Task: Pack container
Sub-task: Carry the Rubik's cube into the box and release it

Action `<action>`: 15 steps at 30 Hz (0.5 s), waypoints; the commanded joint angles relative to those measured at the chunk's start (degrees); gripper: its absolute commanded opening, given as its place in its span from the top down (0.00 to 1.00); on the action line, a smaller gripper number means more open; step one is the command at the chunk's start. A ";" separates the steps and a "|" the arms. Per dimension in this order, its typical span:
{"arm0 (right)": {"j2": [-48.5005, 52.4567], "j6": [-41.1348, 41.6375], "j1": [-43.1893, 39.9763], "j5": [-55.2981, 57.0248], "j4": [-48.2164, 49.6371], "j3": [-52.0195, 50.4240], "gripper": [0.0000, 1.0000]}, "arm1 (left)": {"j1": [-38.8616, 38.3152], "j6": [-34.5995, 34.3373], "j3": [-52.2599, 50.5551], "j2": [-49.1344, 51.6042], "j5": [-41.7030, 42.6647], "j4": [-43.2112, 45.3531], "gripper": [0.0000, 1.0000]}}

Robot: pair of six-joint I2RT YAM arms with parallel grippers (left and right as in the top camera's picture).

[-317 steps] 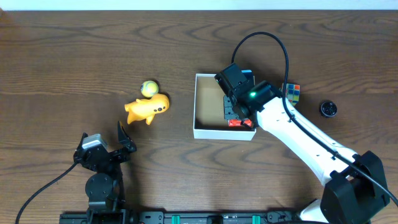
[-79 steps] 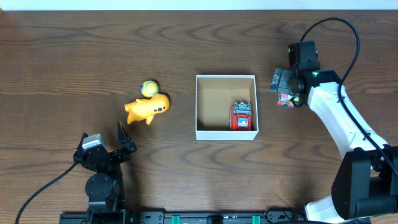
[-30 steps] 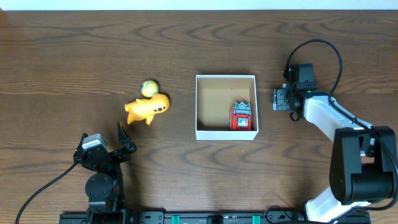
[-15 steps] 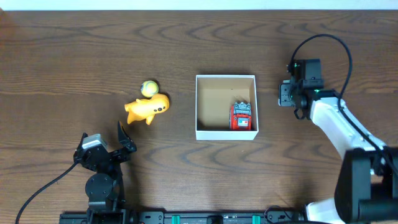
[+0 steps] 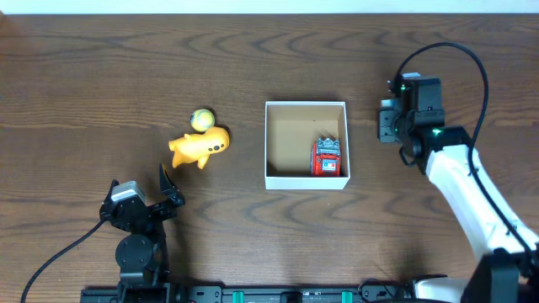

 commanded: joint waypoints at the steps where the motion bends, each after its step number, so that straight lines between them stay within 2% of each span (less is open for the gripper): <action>1: -4.42 0.63 3.85 -0.39 0.20 1.88 0.48 | -0.13 0.55 -1.70 -0.35 -0.04 -0.90 0.02; 8: -11.04 2.21 12.13 -0.44 0.37 2.03 0.47 | -0.13 0.55 -1.70 -0.35 -0.04 -0.90 0.02; 15: -10.97 2.14 18.97 -0.42 -0.24 2.01 0.47 | -0.13 0.55 -1.70 -0.35 -0.04 -0.90 0.02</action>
